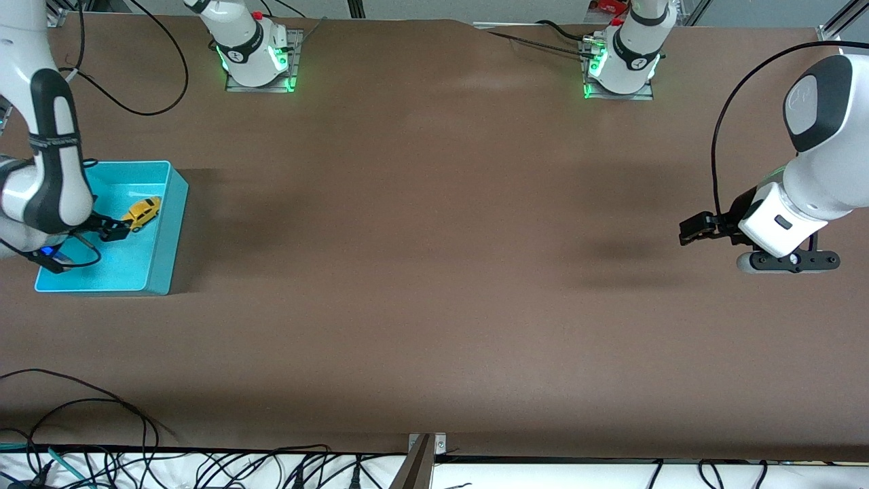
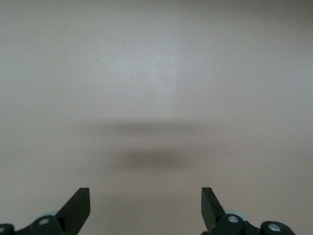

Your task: Wind up and store yellow beetle car

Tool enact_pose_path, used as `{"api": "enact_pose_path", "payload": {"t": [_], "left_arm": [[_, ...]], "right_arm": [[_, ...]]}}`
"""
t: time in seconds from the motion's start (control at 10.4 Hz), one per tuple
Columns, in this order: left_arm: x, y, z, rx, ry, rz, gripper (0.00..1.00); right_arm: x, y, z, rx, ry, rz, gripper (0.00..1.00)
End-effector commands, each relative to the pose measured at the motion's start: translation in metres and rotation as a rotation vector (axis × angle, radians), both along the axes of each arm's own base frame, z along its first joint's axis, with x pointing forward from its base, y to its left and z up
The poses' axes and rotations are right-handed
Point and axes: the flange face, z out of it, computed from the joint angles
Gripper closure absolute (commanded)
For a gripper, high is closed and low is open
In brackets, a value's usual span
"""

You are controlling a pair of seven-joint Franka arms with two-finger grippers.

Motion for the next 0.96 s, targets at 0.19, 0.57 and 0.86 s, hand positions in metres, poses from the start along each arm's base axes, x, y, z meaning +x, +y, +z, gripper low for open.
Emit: {"api": "enact_pose_path", "payload": {"t": [0.19,0.57,0.86], "left_arm": [[-0.002,-0.001,0.003,-0.019,0.006,-0.016,0.00],[-0.002,-0.002,-0.002,-0.019,0.015,-0.017,0.00],[-0.002,-0.003,-0.003,-0.020,0.016,-0.019,0.00]], "right_arm": [[0.023,0.040,0.155,0.044,-0.118,0.099,0.00],[0.014,0.112,0.231,0.082,-0.364,0.248,0.00],[-0.004,0.149,0.267,0.179,-0.516,0.446,0.00]]}}
